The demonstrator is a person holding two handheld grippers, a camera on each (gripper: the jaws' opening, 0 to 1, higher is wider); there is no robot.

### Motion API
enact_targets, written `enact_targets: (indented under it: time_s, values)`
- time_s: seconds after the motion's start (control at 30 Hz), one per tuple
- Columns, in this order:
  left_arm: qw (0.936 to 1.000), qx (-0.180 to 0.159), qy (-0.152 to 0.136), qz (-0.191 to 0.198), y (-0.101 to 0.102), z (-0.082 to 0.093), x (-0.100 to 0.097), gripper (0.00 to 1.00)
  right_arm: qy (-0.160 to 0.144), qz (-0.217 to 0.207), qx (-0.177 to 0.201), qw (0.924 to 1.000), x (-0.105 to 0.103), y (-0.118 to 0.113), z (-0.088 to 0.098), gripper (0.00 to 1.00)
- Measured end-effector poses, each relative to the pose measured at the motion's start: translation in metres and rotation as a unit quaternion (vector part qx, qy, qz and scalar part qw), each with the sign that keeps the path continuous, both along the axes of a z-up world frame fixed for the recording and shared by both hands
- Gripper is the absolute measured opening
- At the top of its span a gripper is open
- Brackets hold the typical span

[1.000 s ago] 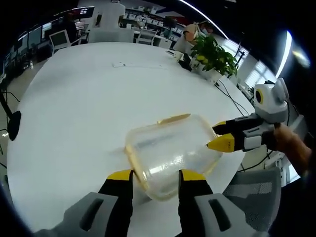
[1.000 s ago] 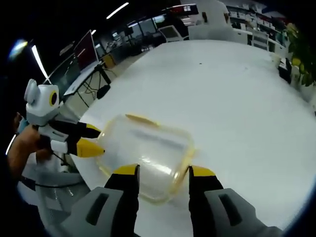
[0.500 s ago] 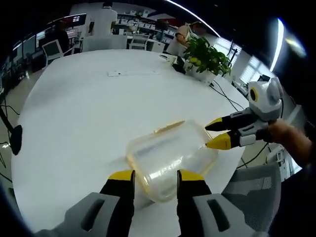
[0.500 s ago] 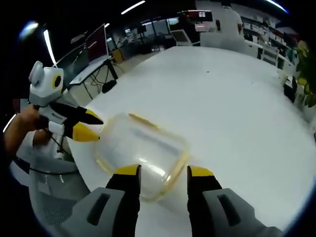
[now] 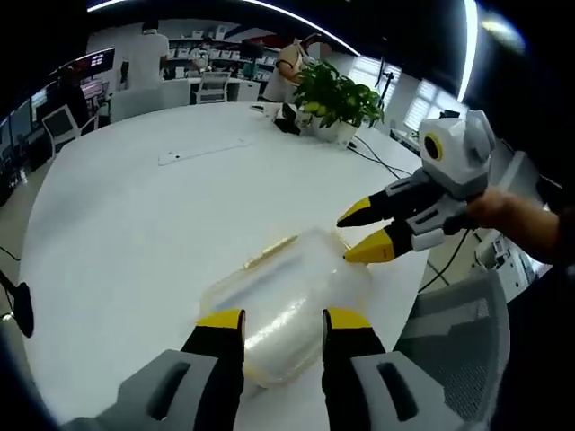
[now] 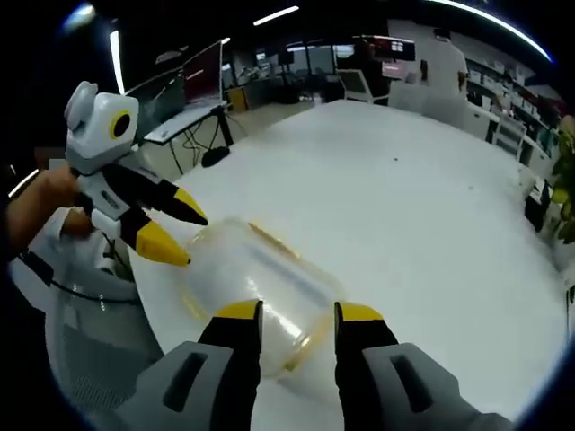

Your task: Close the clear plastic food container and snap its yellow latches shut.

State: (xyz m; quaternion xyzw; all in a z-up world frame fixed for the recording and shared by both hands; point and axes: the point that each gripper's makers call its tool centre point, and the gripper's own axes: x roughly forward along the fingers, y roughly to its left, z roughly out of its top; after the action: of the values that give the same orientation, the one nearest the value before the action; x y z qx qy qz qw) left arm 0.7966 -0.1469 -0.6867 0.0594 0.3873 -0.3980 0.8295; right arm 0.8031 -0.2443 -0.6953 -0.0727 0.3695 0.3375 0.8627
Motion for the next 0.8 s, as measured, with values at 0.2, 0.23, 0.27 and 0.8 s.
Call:
enact_targets:
  time_s: [0.2,0.23,0.27,0.8]
  values:
    - [0.9997,0.003,-0.001,-0.024,-0.009,-0.002,0.001,0.26,-0.012,0.039,-0.003,0.9992,0.001,0.011,0.001,0.24]
    - [0.9996,0.006,-0.002,-0.029,-0.010,-0.003,0.001,0.25,-0.012,0.041,-0.003,0.9991,0.002,0.012,0.001,0.23]
    - [0.9993,0.008,-0.003,-0.037,-0.012,-0.003,0.000,0.25,-0.011,0.047,-0.002,0.9988,0.002,0.014,0.001,0.23]
    - [0.9943,0.025,-0.002,-0.103,-0.024,-0.012,-0.011,0.24,-0.045,0.157,0.004,0.9866,0.006,0.047,0.000,0.19]
